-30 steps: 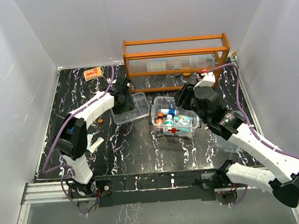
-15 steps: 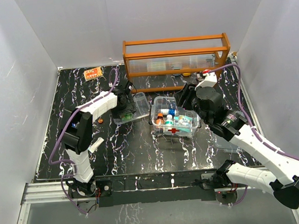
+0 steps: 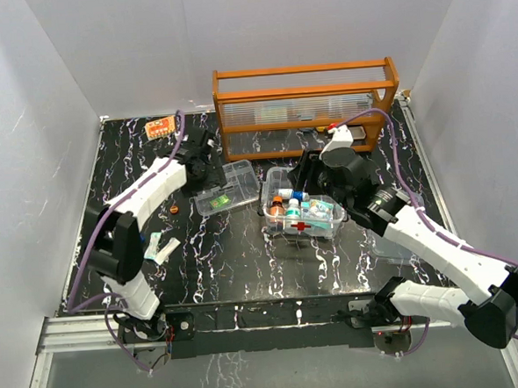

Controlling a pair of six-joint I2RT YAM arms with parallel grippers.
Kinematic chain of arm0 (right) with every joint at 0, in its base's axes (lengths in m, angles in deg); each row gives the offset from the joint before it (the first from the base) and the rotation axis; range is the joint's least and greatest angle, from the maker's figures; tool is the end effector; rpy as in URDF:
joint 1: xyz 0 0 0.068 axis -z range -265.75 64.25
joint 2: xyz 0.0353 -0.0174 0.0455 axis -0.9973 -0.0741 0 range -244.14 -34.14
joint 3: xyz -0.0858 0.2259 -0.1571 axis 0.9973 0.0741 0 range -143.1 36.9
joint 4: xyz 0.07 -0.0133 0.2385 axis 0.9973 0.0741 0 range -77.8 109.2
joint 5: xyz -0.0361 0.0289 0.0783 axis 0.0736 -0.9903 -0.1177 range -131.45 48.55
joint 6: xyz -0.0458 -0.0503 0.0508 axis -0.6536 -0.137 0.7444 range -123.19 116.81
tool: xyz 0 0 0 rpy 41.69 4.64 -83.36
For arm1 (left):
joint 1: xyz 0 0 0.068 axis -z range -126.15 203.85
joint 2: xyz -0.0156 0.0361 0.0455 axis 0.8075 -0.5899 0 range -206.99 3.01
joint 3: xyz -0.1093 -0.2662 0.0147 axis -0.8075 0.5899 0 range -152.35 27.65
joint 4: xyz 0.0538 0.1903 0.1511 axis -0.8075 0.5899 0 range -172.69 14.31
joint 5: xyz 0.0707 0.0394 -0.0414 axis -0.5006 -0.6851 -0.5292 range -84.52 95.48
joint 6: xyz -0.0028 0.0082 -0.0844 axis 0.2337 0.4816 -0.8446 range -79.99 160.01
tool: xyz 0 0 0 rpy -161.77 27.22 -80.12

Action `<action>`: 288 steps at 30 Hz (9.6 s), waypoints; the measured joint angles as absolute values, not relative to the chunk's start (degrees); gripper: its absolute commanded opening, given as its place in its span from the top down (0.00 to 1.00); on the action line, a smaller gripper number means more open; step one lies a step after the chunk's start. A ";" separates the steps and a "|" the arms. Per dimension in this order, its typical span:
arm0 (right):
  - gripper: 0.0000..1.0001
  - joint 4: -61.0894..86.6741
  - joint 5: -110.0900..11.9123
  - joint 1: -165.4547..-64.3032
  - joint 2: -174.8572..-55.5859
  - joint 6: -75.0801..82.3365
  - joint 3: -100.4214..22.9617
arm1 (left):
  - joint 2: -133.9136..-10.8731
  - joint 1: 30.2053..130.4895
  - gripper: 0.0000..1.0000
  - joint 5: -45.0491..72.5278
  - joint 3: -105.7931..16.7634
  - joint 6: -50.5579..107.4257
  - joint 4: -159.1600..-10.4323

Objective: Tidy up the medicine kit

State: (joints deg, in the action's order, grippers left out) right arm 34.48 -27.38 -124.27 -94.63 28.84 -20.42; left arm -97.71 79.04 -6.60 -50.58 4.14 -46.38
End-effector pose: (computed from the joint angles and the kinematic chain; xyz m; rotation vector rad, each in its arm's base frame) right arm 0.2060 0.1408 0.3413 0.0432 2.0417 0.5374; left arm 0.3551 -0.1497 0.2297 -0.3143 2.5476 -0.1301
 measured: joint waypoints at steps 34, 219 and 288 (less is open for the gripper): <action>0.54 22.57 -29.20 -147.25 -115.74 31.88 -28.57 | -75.88 60.39 0.12 -0.89 -17.23 5.32 -52.19; 0.58 27.90 -5.83 -147.27 -96.77 32.93 -21.38 | -111.77 80.63 0.63 15.57 -55.85 0.33 -61.41; 0.43 52.56 -0.72 -133.45 -94.61 36.04 -23.43 | -66.33 62.65 0.45 -4.78 -9.69 -13.28 -55.03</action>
State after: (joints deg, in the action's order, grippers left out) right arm 52.56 -0.72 -133.45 -94.61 36.04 -23.43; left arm -66.33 62.65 -4.78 -9.69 -13.28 -55.03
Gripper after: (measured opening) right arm 0.577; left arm 0.564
